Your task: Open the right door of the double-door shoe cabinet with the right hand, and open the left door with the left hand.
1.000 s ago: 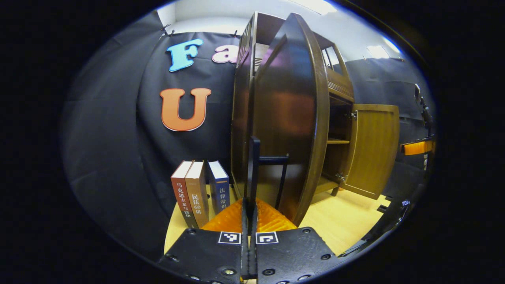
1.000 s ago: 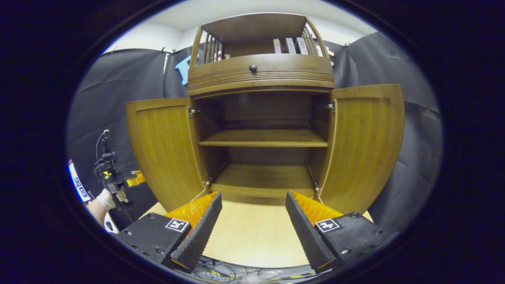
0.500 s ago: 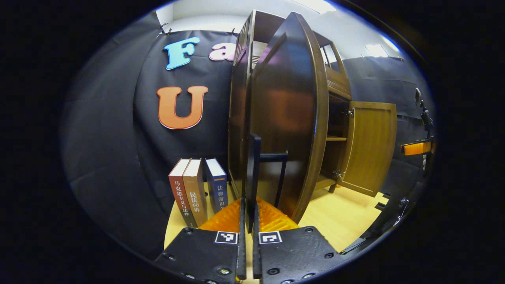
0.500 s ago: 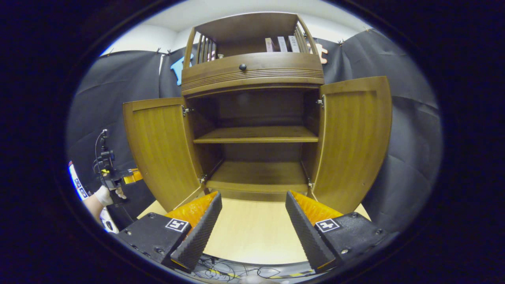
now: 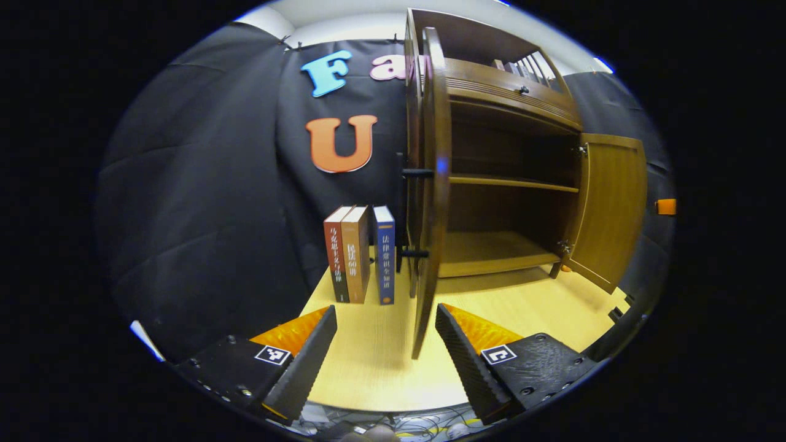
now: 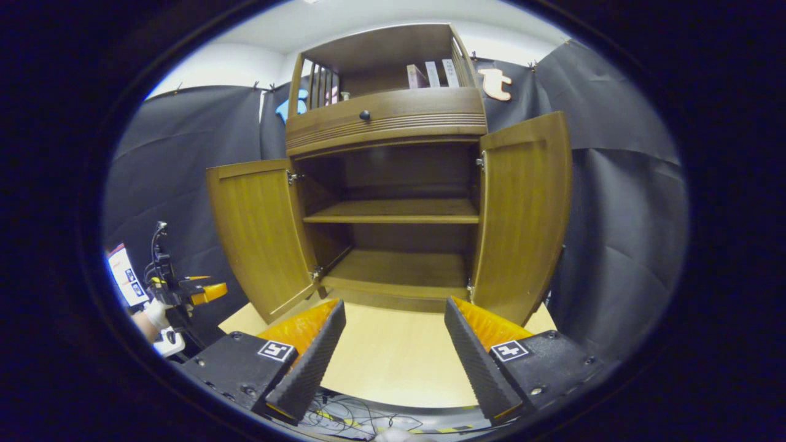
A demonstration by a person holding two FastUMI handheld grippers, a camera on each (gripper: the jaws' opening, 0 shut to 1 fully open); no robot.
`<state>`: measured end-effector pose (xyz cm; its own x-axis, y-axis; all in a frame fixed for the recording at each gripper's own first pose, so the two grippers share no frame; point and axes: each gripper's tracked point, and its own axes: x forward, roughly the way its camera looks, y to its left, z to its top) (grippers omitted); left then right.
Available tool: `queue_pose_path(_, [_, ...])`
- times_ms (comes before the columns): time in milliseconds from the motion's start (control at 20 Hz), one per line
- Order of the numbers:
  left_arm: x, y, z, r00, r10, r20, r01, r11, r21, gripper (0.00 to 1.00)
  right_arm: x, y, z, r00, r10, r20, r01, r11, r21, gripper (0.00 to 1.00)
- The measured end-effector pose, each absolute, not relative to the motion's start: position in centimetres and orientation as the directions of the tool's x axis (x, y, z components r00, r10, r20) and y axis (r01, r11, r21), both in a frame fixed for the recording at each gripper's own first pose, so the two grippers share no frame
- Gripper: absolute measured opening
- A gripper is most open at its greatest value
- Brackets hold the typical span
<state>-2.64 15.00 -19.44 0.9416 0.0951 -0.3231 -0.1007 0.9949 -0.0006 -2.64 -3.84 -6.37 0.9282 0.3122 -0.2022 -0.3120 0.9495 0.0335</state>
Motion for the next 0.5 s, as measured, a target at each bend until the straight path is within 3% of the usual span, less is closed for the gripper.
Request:
queue_pose_path(200, [-6.9, 8.1, -19.1, 0.928, 0.182, -0.326, -0.175, 0.983, 0.052, 0.95, -3.4, -6.8, -6.7, 0.926, 0.323, -0.196, -0.325, 0.946, 0.022, 1.0])
queue_pose_path(500, [-8.3, -4.5, -12.6, 0.955, 0.188, -0.23, -0.176, 0.982, 0.072, 0.96, -4.1, -10.2, -5.1, 0.949, 0.289, -0.125, -0.288, 0.957, 0.029, 1.0])
